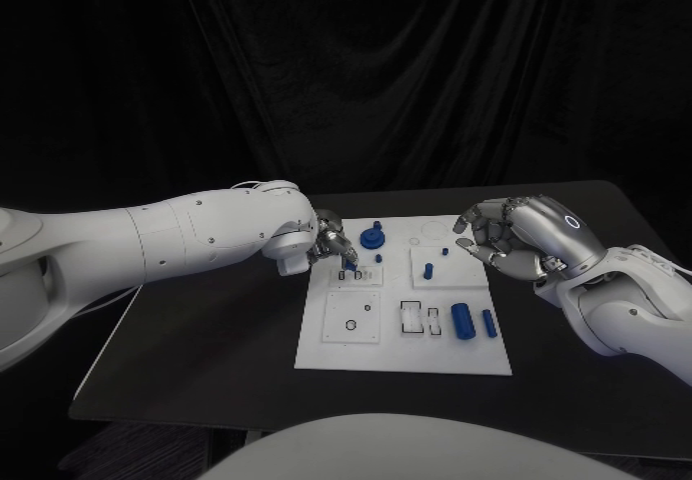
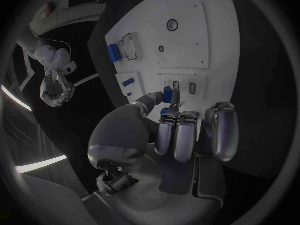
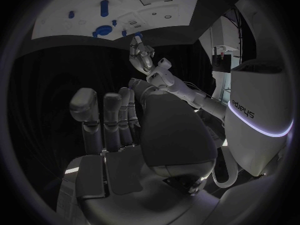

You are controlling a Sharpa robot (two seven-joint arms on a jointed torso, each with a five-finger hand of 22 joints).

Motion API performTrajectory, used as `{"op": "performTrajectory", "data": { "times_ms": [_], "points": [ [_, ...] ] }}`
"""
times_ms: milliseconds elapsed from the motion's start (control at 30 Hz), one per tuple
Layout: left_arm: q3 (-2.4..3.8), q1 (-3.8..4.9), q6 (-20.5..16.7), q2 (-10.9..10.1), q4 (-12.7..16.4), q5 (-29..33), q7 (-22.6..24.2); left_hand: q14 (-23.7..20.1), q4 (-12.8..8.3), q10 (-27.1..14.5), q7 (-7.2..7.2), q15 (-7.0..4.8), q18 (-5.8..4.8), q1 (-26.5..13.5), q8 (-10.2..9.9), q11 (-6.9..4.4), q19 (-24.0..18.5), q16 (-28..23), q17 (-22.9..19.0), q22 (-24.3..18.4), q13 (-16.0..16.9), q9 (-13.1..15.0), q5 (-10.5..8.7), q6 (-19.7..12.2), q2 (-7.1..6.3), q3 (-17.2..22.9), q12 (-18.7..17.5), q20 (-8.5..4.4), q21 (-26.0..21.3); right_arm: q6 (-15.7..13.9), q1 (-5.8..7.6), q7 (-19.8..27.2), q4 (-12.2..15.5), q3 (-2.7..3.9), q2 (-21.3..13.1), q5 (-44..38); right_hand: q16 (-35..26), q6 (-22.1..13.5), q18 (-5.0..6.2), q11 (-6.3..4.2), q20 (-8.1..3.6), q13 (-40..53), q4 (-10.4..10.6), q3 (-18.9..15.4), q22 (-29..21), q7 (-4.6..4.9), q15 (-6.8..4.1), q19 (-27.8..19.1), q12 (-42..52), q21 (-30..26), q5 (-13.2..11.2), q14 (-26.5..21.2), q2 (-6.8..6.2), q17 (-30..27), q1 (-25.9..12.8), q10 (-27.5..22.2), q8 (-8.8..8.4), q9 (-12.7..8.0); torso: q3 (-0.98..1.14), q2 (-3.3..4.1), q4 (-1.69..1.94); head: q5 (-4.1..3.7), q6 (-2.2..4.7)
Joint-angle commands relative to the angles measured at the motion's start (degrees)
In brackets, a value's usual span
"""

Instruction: Assemble the parts on the task board

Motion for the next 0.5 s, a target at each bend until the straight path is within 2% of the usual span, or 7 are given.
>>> {"op": "performTrajectory", "data": {
  "times_ms": [33, 200, 500],
  "points": [
    [0.06, 0.12, 2.6, 0.9, -0.9, -0.2, -3.1, 6.0, -2.7, 6.0, -1.11, -0.33, 0.32, 0.4, -0.2, -0.48, 0.0, 0.0, 15.1, 10.9, 15.1, 0.7, -0.12, 1.4, -0.06, 3.0, 0.2, -0.33, -0.2, 0.9, 0.09, -1.2, -0.1, 0.05, 0.0, 0.1, -0.3, 0.5, 0.51, 0.14, 0.18, 0.1, 0.3, 0.1, 6.6, 0.01, -0.09, 0.1, 0.4, -0.3, 0.2, 0.4, 0.53, -0.1, 0.1, 0.2, 0.24, 0.1, 0.03, -0.06, 0.26, -0.27, 0.0],
    [0.05, 0.07, 1.2, 2.0, -1.9, -0.2, -4.2, 6.0, -2.5, 6.0, -1.19, -0.42, 0.36, 0.3, -0.5, -0.55, 0.0, 0.0, 15.1, 10.8, 15.1, 0.5, -0.14, 1.7, -0.29, 3.6, 0.2, -0.43, -0.4, 1.0, 0.08, -1.0, -0.1, 0.04, -0.1, 0.1, -0.2, 0.6, 0.5, 0.13, 0.18, 0.1, 0.3, 0.1, 6.6, -0.01, -0.1, 0.1, 0.4, -0.3, 0.2, 0.4, 0.56, -0.1, 0.1, 0.2, 0.27, 0.1, -0.11, 0.12, 0.03, 0.06, 0.0],
    [0.05, -0.06, -0.4, 3.2, -3.1, -0.2, -5.1, 6.0, -2.4, 6.0, -1.24, -0.53, 0.36, 0.2, -0.7, -0.64, 0.1, 0.0, 15.1, 10.8, 15.1, 0.5, -0.13, 2.1, -0.45, 4.4, 0.2, -0.53, -0.5, 1.0, 0.07, -0.8, -0.2, 0.04, -0.2, 0.1, -0.3, 0.6, 0.52, 0.13, 0.18, 0.1, 0.3, 0.1, 6.5, -0.03, -0.1, 0.1, 0.4, -0.4, 0.3, 0.4, 0.57, -0.2, 0.2, 0.2, 0.29, 0.1, 0.07, 0.19, -0.13, 0.49, 0.0]
  ]
}}
